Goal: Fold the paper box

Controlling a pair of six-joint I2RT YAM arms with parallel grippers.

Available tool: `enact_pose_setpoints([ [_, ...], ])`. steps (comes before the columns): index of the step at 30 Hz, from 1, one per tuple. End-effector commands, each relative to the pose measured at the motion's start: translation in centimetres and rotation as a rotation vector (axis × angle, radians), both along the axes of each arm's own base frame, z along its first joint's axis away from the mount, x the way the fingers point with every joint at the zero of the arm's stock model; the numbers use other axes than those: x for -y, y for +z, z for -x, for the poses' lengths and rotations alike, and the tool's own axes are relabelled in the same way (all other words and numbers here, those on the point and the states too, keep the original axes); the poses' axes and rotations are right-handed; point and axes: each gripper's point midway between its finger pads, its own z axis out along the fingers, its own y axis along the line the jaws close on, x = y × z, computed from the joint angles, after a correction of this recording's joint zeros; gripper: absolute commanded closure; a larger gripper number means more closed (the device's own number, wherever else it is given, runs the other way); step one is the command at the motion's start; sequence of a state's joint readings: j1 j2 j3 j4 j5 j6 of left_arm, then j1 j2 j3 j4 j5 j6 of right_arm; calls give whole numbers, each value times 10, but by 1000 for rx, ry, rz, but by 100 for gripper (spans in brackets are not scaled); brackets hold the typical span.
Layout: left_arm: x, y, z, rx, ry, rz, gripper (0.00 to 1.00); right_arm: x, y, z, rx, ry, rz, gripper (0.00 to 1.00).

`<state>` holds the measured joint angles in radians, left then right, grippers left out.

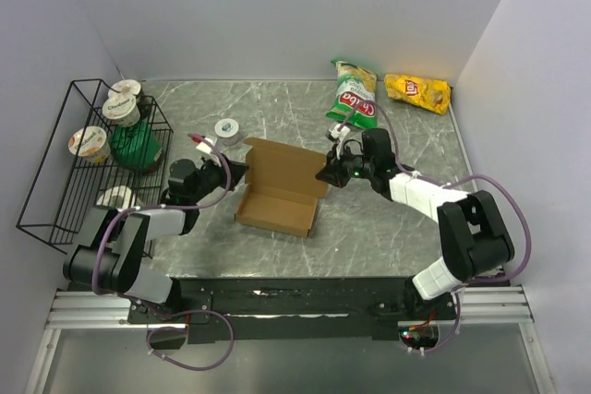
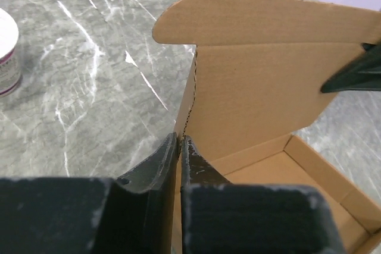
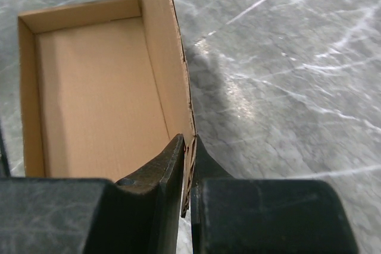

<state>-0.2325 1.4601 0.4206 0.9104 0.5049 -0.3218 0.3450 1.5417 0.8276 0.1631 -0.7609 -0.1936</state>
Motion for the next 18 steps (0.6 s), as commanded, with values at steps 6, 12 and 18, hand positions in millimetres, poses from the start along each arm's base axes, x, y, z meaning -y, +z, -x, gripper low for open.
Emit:
enact_pose_setpoints([
  [6,30,13,13,52,-39,-3,92,-6,18,-3,216,-124,79,86],
  [12,39,11,15,43,-17,14,93,-14,22,1,256,-173,83,87],
  [18,26,3,7,3,137,8,99,-16,22,-3,232,-259,84,85],
])
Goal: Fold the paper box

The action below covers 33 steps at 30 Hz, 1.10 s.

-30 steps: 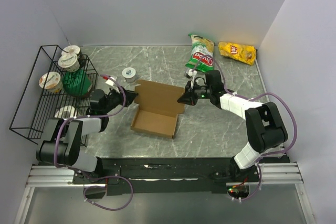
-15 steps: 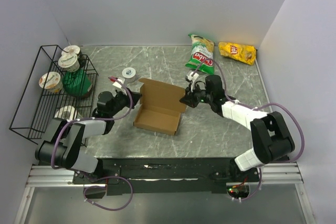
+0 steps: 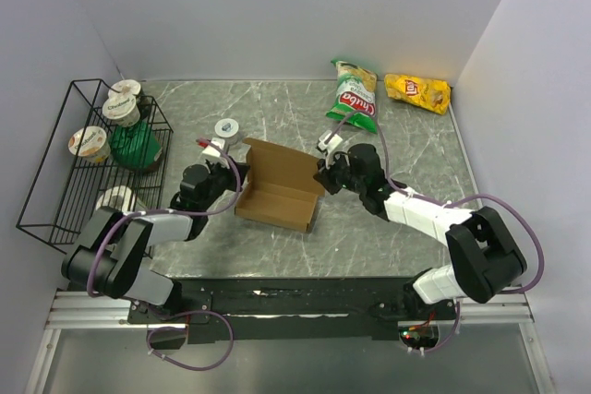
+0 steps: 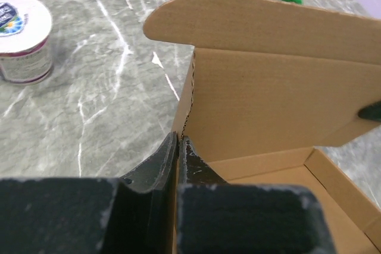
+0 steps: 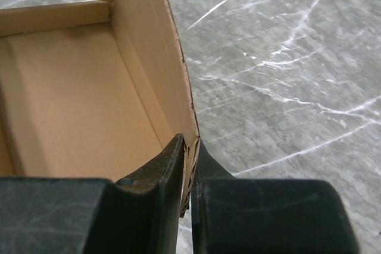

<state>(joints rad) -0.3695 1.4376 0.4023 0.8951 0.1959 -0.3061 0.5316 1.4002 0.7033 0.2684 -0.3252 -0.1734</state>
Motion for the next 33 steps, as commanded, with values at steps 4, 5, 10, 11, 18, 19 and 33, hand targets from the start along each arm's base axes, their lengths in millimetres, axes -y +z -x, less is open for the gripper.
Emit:
enact_pose_setpoints([
  [4,1,6,10,9,84,38,99,-6,20,-7,29,-81,-74,68],
  [5,-1,7,11,17,92,31,99,-3,17,-4,18,-76,-84,58],
  [10,-1,8,23,77,46,-43,99,7,32,5,-14,-26,-267,38],
  [11,0,11,24,92,41,-40,99,12,30,11,-40,-17,-304,36],
  [18,3,15,30,122,21,-50,99,25,36,24,-50,72,-359,33],
  [19,4,15,30,122,20,-51,99,27,37,24,-48,79,-362,34],
  [33,11,21,38,162,-20,-60,99,52,41,-29,-63,70,-367,23],
])
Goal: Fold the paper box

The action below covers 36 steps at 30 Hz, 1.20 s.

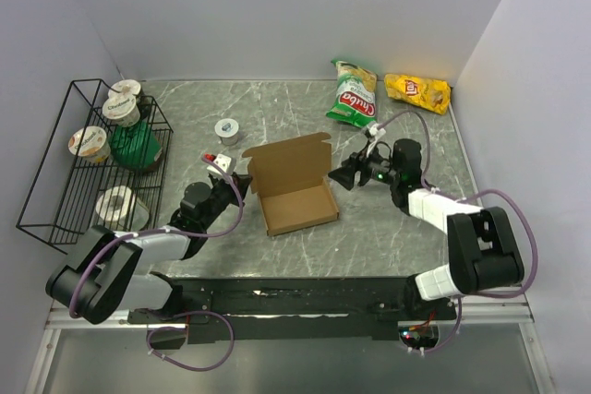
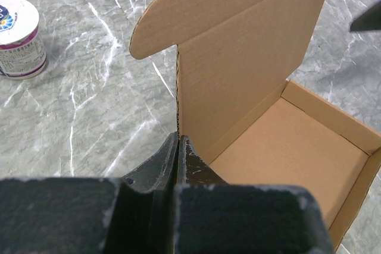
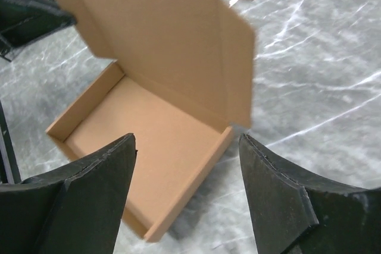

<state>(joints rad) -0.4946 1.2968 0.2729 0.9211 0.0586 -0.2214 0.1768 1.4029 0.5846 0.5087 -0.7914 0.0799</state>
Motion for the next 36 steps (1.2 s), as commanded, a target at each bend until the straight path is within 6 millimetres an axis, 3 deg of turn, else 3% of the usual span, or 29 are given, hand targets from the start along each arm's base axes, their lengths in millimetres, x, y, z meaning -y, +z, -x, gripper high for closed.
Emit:
enact_pose_setpoints([
  [1,5,18,1,76,-24,7,99,-5,26,-27,82,59,-18,24],
  [10,6,17,1,75,-27,-4,99,-8,17,-63,81,79,-1,27],
  [17,6,18,0,77,-24,-5,99,-12,12,-71,60,102,-4,29],
  [24,8,17,0,74,-30,-8,99,-18,7,-65,43,159,-27,53],
  [29,9,17,-1,74,-35,-10,99,-21,10,-63,44,190,-43,60],
  [36,10,17,-1,72,-34,-7,99,-20,13,-53,45,186,-51,83],
])
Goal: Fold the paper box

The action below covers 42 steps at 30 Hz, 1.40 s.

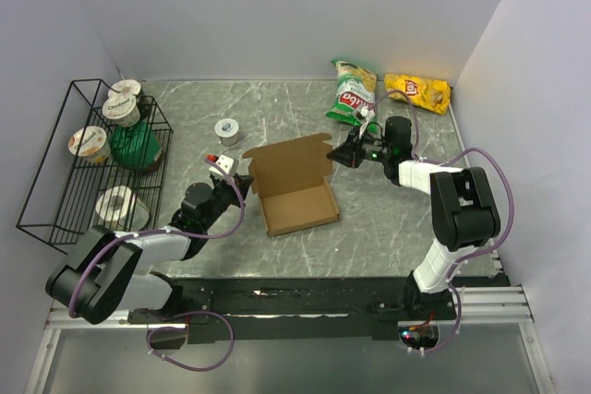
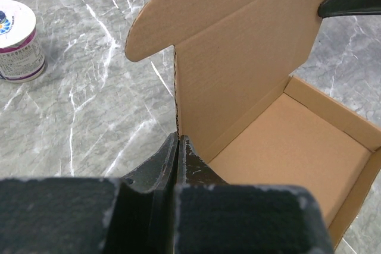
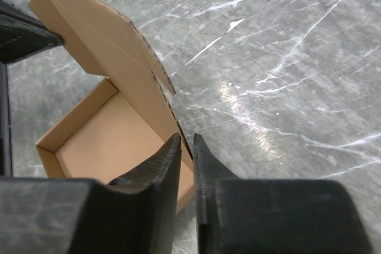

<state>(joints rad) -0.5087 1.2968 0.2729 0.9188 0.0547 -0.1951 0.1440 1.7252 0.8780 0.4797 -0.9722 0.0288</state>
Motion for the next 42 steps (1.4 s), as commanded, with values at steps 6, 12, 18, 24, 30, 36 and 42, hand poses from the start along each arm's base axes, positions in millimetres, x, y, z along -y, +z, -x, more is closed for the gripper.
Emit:
enact_pose_setpoints([
  [6,10,17,-4,52,-20,22,99,-7,24,16,89,30,-35,91],
  [12,10,18,-5,43,9,34,99,-17,23,32,165,-71,40,94],
  [18,17,19,-1,28,-1,67,99,-31,21,46,281,-236,158,94],
  [24,15,19,0,15,67,88,99,-40,30,59,351,-363,168,97],
  [30,23,16,10,-10,75,120,99,-42,30,66,393,-489,174,98],
  [36,29,6,21,-38,106,122,99,-46,34,79,421,-570,158,99],
  [42,28,-13,36,-94,145,108,99,-48,28,96,437,-626,162,99],
])
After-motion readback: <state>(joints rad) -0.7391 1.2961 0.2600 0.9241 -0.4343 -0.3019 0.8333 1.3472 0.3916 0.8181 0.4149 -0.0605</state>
